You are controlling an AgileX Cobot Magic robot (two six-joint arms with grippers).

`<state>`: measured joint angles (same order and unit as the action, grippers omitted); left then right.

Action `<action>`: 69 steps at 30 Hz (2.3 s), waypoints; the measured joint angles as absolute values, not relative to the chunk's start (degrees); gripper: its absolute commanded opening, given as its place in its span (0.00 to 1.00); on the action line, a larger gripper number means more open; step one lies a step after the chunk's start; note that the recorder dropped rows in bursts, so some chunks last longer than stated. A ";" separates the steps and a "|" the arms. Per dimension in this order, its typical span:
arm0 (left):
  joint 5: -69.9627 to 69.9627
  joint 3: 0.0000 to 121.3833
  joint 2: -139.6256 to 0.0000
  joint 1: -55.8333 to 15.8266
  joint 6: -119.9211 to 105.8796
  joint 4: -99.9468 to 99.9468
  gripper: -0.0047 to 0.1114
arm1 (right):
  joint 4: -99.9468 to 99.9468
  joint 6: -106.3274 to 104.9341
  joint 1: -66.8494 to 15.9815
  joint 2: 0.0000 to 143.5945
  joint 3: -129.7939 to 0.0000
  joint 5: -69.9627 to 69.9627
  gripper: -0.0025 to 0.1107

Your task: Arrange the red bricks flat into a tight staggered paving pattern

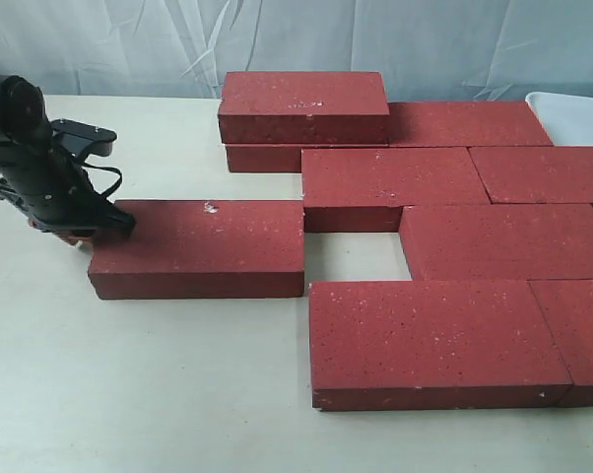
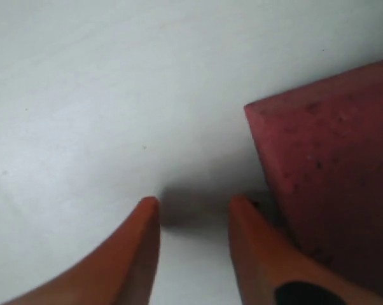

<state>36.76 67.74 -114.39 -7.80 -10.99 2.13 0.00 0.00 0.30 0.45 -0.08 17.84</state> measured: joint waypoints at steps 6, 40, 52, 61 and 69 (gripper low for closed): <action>41.08 72.90 -108.93 -7.58 -6.88 -6.70 0.51 | 0.00 0.00 0.30 0.45 -0.08 17.84 0.01; 34.44 95.78 -131.29 -19.33 -24.40 12.23 0.05 | 0.00 0.00 0.30 0.45 -0.08 17.84 0.01; 40.39 95.78 -131.29 -20.62 -24.40 12.23 0.05 | 0.00 0.00 0.30 0.45 -0.08 17.84 0.01; 41.98 95.78 -131.29 -20.62 -24.52 13.37 0.05 | 0.00 0.00 0.30 0.45 -0.08 17.84 0.01; 42.66 95.78 -131.29 -20.73 -24.63 14.18 0.05 | 0.00 0.00 0.30 0.45 -0.08 17.84 0.01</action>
